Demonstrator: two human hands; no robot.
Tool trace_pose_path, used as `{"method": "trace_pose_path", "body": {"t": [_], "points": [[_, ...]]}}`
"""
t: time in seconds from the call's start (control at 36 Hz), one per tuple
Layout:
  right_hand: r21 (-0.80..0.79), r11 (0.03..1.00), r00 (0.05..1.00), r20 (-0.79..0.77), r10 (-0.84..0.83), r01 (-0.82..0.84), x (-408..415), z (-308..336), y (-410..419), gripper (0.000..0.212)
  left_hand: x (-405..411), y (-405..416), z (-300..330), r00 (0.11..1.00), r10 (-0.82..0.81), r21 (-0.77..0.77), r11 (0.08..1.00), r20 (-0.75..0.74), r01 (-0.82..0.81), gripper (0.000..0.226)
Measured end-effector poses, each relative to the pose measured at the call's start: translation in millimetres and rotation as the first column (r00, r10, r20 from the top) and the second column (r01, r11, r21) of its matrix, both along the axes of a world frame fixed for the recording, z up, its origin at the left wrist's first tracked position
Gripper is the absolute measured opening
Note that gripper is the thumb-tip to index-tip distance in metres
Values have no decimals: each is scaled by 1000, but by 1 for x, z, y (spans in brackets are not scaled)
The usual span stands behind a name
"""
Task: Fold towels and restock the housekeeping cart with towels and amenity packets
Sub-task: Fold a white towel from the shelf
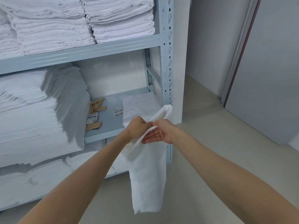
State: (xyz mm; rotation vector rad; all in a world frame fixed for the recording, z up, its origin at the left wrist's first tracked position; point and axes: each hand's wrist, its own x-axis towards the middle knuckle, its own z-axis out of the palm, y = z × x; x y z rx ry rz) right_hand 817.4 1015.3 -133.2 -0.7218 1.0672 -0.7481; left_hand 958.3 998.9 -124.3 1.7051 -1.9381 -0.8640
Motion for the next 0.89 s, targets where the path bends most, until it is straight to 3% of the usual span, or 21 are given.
{"method": "trace_pose_path", "body": {"t": [0.08, 0.19, 0.28, 0.36, 0.44, 0.56, 0.64, 0.67, 0.78, 0.89], "points": [[-16, 999, 999, -18, -43, 43, -5, -2, 1, 27, -2, 1, 5, 998, -52, 71, 996, -31, 54, 50], [-75, 986, 983, -105, -153, 146, -7, -5, -2, 26, -10, 6, 15, 904, -321, 181, 943, 283, 278, 39], [-131, 978, 965, -184, -184, 162, -6, -7, -1, 29, -16, 6, 5, 838, -337, 80, 938, 430, 336, 48], [-188, 971, 941, -276, -198, 149, -9, -13, -2, 27, -19, 4, -5, 827, -327, 24, 934, 458, 356, 42], [-236, 971, 873, -466, -145, 35, -17, -19, -1, 24, -18, 5, -16, 807, -325, -4, 927, 494, 376, 33], [-193, 962, 651, -759, -22, -193, -38, -16, -3, 23, -17, 9, -34, 803, -322, -41, 918, 501, 394, 37], [-175, 951, 291, -952, -97, -255, -67, -17, -15, 19, -19, 11, -40, 813, -316, -66, 916, 489, 396, 30], [-154, 955, 211, -972, -101, -253, -77, -18, -18, 17, -19, 12, -42, 812, -323, -70, 912, 486, 405, 28], [-41, 970, 107, -994, -15, -241, -103, -30, -26, 30, -22, 16, -46, 802, -363, -71, 892, 475, 446, 28], [14, 956, 44, -999, 28, -294, -120, -54, -28, 10, -24, 19, -50, 784, -354, -52, 897, 511, 439, 30]]}}
